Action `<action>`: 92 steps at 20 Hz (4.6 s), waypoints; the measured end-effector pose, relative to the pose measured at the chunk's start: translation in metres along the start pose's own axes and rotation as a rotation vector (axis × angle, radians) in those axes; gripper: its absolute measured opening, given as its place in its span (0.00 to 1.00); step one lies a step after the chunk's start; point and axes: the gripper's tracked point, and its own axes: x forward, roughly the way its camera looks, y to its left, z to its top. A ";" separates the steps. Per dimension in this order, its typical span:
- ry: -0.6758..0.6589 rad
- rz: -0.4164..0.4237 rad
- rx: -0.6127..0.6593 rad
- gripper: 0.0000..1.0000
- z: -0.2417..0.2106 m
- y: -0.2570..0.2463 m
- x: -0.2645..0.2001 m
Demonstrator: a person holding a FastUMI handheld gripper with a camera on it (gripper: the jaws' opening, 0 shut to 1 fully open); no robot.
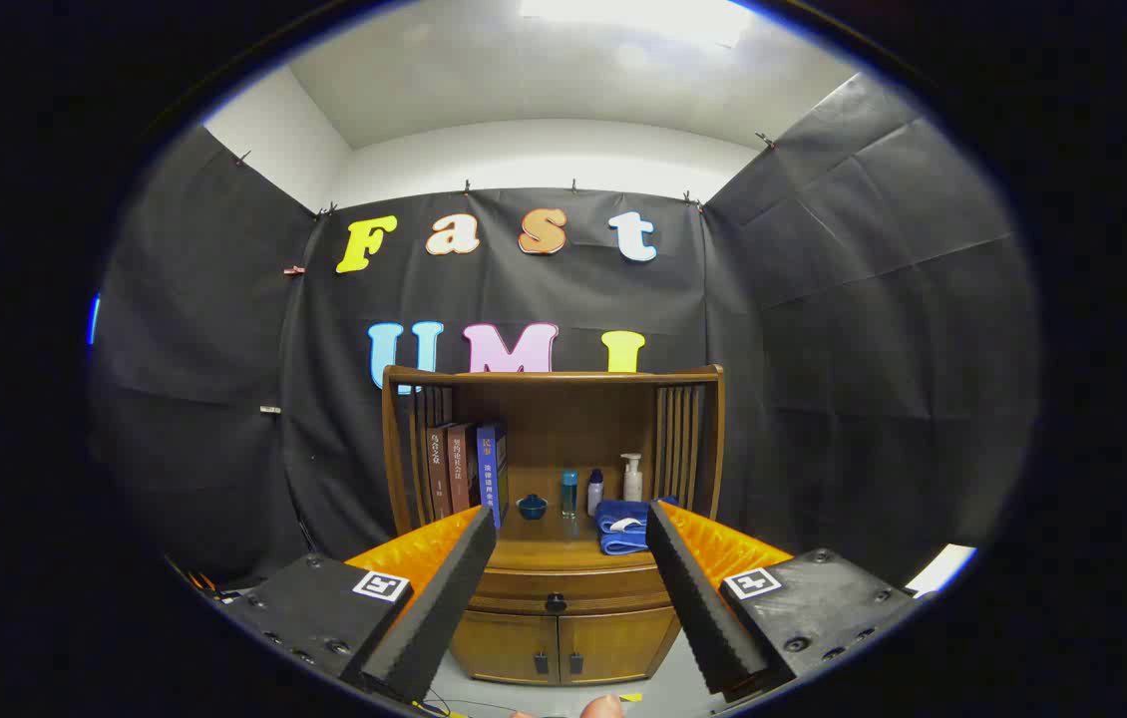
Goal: Pull open the drawer, take out the items inside it, and place them on the countertop above the cabinet.
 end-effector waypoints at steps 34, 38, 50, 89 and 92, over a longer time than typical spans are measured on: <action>-0.102 0.116 0.000 0.99 -0.063 0.036 0.151; -0.043 0.111 0.001 0.99 -0.139 0.038 0.189; 0.243 0.091 -0.033 0.99 -0.354 0.035 0.235; 0.311 0.041 -0.033 0.30 -0.377 0.010 0.088; 0.308 0.044 -0.051 0.30 -0.379 0.011 0.088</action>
